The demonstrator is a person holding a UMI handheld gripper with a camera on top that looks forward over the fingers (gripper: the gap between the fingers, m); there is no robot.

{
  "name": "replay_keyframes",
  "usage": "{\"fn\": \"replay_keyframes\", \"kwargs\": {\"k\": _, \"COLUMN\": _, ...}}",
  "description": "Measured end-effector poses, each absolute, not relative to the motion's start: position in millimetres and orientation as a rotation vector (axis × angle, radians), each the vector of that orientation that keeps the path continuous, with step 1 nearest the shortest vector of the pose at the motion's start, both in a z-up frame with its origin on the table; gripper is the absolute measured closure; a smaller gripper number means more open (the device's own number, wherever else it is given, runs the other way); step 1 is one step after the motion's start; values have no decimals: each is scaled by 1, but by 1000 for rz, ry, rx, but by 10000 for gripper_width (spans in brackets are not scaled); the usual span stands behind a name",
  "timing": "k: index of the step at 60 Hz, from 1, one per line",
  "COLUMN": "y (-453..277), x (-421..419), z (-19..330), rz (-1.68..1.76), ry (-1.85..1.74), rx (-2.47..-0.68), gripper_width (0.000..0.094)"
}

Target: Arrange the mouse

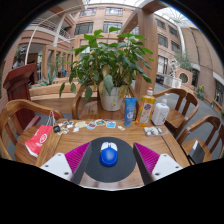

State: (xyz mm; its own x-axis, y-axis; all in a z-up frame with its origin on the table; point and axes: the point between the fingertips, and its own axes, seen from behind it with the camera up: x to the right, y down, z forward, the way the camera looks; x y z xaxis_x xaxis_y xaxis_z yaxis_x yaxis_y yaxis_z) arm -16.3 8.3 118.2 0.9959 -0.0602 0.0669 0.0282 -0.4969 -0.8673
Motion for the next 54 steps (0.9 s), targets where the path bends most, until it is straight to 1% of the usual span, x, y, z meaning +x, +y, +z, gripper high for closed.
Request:
{"fn": "replay_keyframes", "kwargs": {"k": 12, "y": -54, "x": -26, "z": 167, "rz": -106, "ry": 16, "rx": -2044, "gripper_width": 83}}
{"fn": "replay_keyframes", "kwargs": {"k": 24, "y": -114, "x": -35, "z": 196, "rz": -111, "ry": 16, "rx": -2026, "gripper_width": 79}}
{"fn": "replay_keyframes", "kwargs": {"k": 41, "y": -176, "x": -44, "z": 212, "rz": -95, "ry": 4, "rx": -2032, "gripper_width": 82}}
{"fn": "replay_keyframes", "kwargs": {"k": 54, "y": -189, "x": -42, "z": 215, "rz": -117, "ry": -11, "rx": -2030, "gripper_width": 83}}
